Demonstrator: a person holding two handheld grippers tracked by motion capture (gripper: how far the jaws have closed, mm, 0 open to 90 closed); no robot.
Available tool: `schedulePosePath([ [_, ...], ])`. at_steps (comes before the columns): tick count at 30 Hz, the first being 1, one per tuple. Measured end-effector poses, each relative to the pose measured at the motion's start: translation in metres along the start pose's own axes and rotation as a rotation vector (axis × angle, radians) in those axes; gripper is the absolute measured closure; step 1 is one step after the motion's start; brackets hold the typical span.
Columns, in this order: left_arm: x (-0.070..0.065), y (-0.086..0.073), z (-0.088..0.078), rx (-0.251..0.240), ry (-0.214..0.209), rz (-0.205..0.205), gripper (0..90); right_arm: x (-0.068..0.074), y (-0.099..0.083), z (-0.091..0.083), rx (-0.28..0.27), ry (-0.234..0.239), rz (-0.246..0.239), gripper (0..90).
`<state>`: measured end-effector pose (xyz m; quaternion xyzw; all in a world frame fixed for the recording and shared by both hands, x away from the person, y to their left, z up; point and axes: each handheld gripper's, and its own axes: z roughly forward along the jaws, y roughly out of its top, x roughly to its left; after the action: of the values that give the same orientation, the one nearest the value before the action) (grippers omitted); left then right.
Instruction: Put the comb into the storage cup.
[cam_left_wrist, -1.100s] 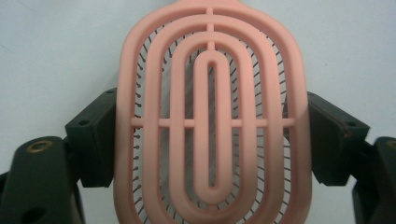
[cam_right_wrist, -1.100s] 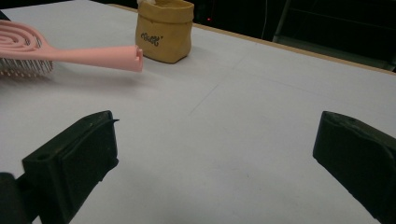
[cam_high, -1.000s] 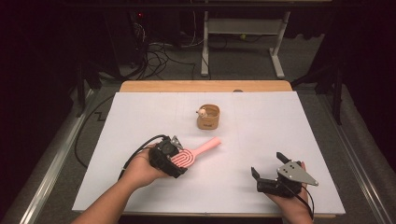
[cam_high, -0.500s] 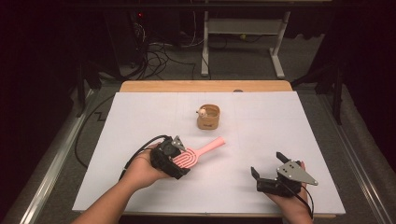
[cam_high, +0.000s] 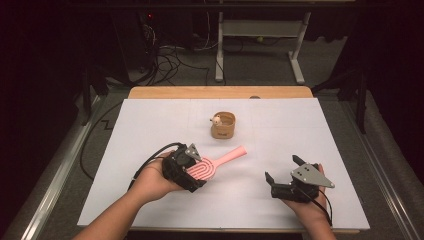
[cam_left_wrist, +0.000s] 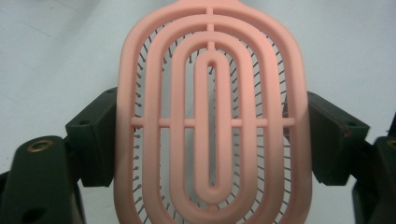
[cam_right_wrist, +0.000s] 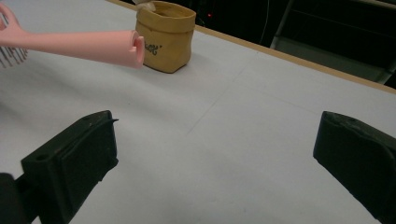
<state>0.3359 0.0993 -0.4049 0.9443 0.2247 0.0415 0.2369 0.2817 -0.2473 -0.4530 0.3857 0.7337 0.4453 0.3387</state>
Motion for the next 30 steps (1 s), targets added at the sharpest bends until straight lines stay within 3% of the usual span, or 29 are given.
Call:
schedulePosePath([
  [5,-0.001,0.002,0.002,0.010,-0.008,0.004,19.8,0.002,0.008,0.014,0.023,-0.012,-0.057,0.5],
  [13,-0.003,0.003,0.005,0.007,-0.009,0.003,19.9,0.017,0.006,0.036,0.081,-0.018,-0.195,0.5],
  [30,-0.011,0.009,0.013,0.021,-0.021,0.021,19.8,0.032,-0.009,0.034,0.114,-0.038,-0.351,0.5],
])
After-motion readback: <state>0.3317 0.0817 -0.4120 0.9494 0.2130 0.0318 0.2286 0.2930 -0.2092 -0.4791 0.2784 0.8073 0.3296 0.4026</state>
